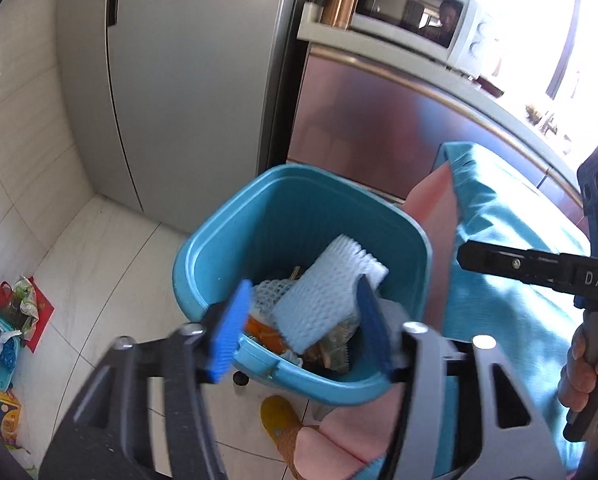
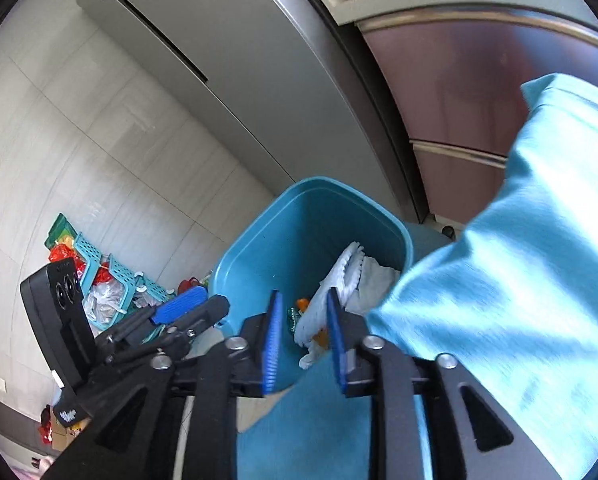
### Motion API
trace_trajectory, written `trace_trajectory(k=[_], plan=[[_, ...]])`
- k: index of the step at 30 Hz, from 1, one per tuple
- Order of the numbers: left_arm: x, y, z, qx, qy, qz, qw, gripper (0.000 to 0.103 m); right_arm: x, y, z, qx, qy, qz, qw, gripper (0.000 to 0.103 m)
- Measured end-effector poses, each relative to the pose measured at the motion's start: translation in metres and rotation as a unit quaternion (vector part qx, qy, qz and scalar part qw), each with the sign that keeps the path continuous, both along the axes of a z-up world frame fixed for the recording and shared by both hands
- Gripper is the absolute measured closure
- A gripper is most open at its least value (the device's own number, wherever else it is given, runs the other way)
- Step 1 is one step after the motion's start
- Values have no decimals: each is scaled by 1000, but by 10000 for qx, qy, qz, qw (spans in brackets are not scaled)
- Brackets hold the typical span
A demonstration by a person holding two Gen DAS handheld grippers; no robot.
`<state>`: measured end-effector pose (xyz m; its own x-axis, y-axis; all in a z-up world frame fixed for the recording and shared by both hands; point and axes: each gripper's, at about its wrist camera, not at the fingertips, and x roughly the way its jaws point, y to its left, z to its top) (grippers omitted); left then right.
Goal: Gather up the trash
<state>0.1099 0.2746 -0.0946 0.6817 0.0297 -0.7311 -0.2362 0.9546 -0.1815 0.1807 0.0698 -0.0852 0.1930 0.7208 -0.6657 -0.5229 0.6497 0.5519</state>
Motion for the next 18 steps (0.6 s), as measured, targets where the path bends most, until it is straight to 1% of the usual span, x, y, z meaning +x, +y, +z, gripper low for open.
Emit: trace_trajectory(k=[2, 3, 4, 5, 6, 8, 9, 11, 13, 14, 18], plan=[[-10, -8, 11, 82, -214, -63, 9997, 34, -10, -12, 8, 1, -212, -7, 9998, 64], [-14, -13, 17, 131, -303, -105, 9994, 30, -17, -19, 14, 15, -354, -13, 9994, 62], [-19, -18, 23, 172, -407, -155, 9989, 27, -23, -27, 19, 28, -488, -29, 9988, 55], [-24, -24, 28, 206, -497, -198, 9984, 20, -27, -36, 24, 26, -620, -60, 9981, 48], [-29, -31, 34, 248, -606, -257, 9975, 14, -35, -45, 30, 21, -787, -121, 9968, 46], [-37, -46, 45, 353, -802, -398, 9954, 9, -51, -65, 40, -6, -1059, -291, 9939, 36], [-40, -53, 49, 394, -883, -458, 9943, 6, -57, -75, 44, -8, -1163, -380, 9925, 34], [-49, -68, 57, 457, -1045, -565, 9919, 6, -74, -95, 52, -54, -1386, -617, 9884, 26], [-56, -83, 63, 527, -1176, -648, 9895, 6, -92, -111, 59, -105, -1613, -865, 9831, 23], [-60, -89, 66, 535, -1239, -679, 9885, 6, -101, -120, 62, -162, -1735, -1030, 9793, 20], [-73, -116, 73, 557, -1439, -778, 9850, 6, -132, -150, 68, -356, -2084, -1536, 9653, 17]])
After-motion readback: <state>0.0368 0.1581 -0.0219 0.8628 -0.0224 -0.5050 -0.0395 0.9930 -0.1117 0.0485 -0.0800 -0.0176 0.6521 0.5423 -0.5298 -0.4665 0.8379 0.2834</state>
